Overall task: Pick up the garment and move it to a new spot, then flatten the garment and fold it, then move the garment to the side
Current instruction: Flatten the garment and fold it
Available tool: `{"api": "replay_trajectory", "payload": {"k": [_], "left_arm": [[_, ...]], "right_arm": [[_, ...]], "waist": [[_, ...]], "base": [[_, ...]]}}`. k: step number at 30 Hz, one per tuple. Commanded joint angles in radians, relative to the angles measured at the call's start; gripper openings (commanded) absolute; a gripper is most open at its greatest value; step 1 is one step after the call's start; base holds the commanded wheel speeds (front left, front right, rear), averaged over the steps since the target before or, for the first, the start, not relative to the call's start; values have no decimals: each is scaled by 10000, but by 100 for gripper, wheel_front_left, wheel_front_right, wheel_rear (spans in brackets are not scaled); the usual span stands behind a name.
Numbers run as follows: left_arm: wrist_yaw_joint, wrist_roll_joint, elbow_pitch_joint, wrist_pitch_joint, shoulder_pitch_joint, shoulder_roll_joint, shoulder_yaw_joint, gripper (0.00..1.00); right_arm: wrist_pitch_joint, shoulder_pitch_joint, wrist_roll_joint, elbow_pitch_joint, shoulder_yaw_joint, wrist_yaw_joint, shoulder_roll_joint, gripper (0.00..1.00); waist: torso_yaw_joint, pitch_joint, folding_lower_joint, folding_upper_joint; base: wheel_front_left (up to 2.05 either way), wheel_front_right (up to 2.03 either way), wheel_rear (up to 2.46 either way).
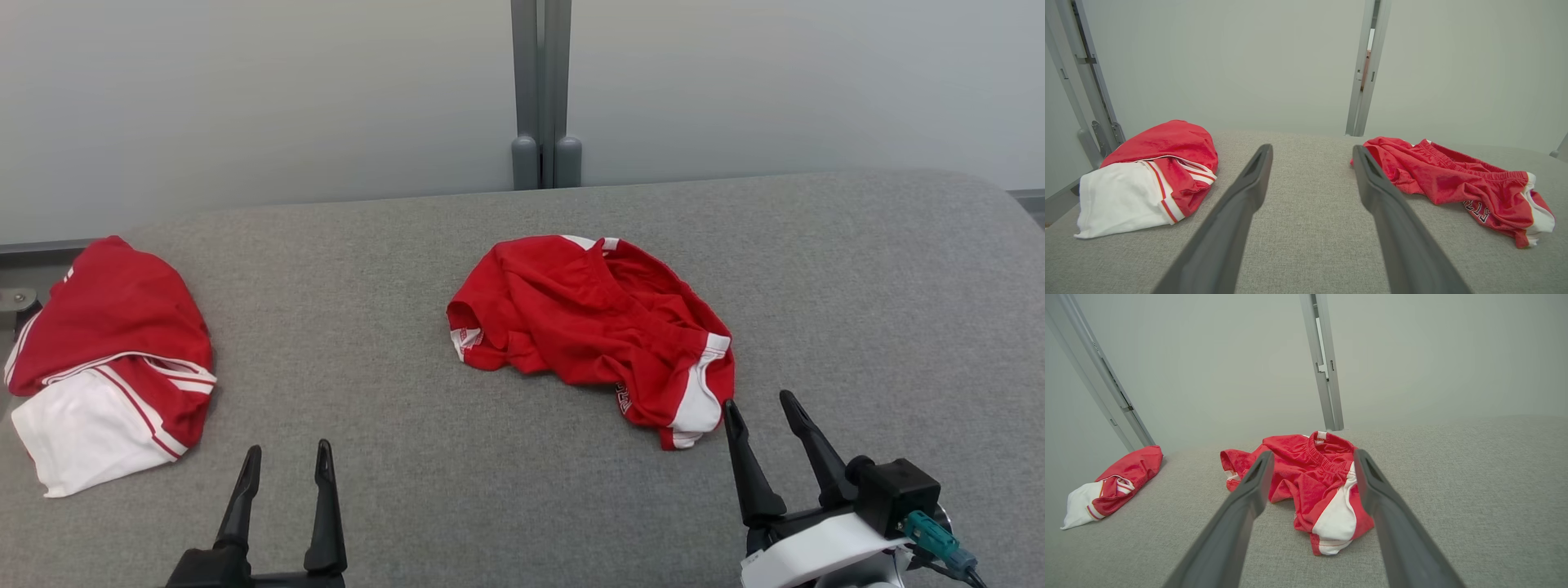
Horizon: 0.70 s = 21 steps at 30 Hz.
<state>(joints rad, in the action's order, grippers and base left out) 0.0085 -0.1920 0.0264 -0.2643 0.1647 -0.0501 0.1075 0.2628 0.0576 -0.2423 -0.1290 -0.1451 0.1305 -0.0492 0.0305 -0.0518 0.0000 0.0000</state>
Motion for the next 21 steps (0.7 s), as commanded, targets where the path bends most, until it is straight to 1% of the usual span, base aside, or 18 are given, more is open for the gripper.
{"api": "replay_trajectory", "payload": {"k": [1, 8, 21], "left_arm": [[22, -54, -30, -2, 71, -7, -33, 100], [37, 85, -20, -2, 91, -7, 13, 100], [-100, 334, 132, -2, 53, -6, 175, 100]], "right_arm": [[31, 69, 67, -12, 25, 4, -23, 100], [31, 54, 56, -71, -13, 4, -23, 100], [31, 84, 106, -147, -30, 4, -23, 100]], "waist": [[-3, 8, 0, 0], [-18, 14, 0, 0], [4, -4, 0, 0]], "base": [[0, 0, 0], [0, 0, 0], [0, 0, 0]]}}
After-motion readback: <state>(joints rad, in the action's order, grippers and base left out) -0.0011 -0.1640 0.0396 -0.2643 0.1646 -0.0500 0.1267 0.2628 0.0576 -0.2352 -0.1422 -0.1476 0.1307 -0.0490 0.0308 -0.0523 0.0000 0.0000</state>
